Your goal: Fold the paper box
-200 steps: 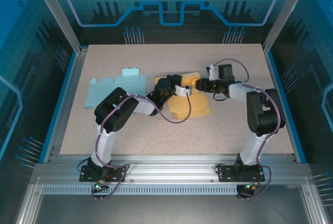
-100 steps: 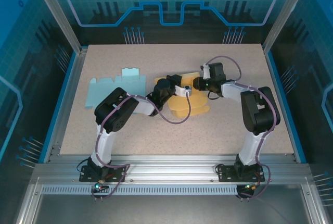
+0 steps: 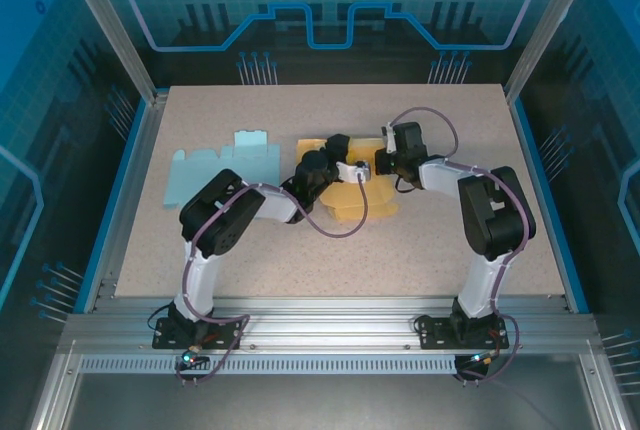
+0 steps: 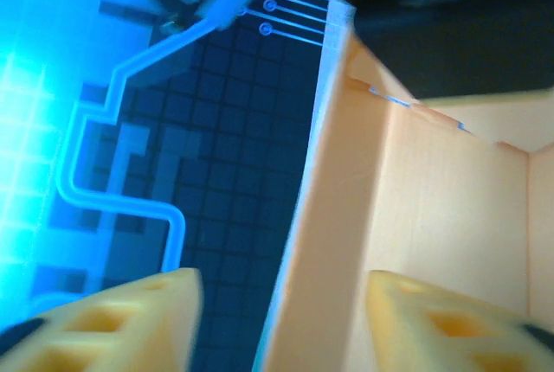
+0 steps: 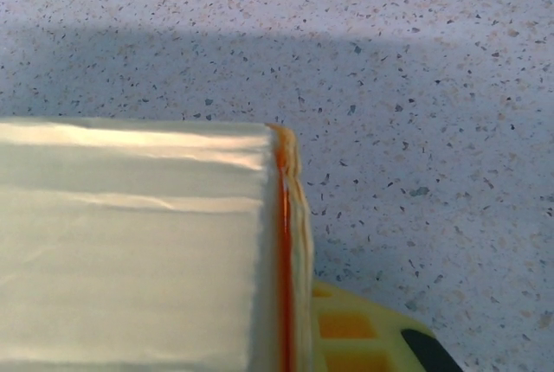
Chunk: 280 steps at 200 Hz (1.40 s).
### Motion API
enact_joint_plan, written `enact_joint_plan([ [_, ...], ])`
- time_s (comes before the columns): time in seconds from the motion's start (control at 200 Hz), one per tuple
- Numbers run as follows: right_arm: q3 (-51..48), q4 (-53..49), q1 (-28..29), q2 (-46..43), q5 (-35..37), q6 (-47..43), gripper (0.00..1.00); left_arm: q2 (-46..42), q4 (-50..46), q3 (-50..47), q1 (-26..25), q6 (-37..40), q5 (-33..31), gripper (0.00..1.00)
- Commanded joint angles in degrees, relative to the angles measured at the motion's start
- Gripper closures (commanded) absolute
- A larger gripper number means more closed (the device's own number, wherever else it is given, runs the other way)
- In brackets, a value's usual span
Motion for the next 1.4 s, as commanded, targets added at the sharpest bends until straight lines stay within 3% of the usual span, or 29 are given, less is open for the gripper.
enact_joint_plan([
  [0.0,-1.63,-0.09,1.28,-2.35,3.34,-0.11,0.97,-7.4,0.2,-1.28,-0.67,-9.74,-0.36,0.21],
  [0.05,-1.89,-0.34,1.66,-2.86,4.24,-0.32,0.98,-9.76,-0.63,-1.77,-0.76,-13.29,-0.82,0.04],
  [0.075,-1.98,-0.57,1.89,-3.26,4.71,-0.45,0.99,-10.91,-1.38,-1.86,-0.88,-15.0,-1.39,0.01],
  [0.295,-4.21,-2.18,2.44,-7.06,6.86,-0.32,1.0,-22.38,-11.55,-2.07,-1.04,-35.58,-11.53,0.01],
  [0.445,-6.74,-3.9,2.47,-10.89,8.57,0.51,1.0,-32.53,-31.41,-0.13,0.08,-57.83,-18.43,0.01],
  [0.545,-8.03,-5.39,2.46,-13.0,9.19,1.21,1.0,-36.68,-50.52,2.49,4.27,-77.36,-13.91,0.01],
  [0.64,-9.07,-5.83,2.46,-14.25,8.55,1.43,1.0,-38.22,-56.82,1.47,8.65,-88.92,-4.39,0.01],
  [0.825,-10.75,-5.64,2.49,-15.11,7.83,2.46,1.0,-37.2,-58.4,-1.38,9.27,-93.25,-1.39,0.01],
  [1.071,-11.42,-5.46,2.47,-15.08,8.52,3.19,1.0,-33.57,-51.35,-3.69,9.31,-96.33,3.61,0.01],
  [1.396,-11.42,-4.78,2.42,-13.88,9.63,3.02,1.0,-27.2,-55.09,-1.07,8.4,-95.72,-0.38,0.01],
])
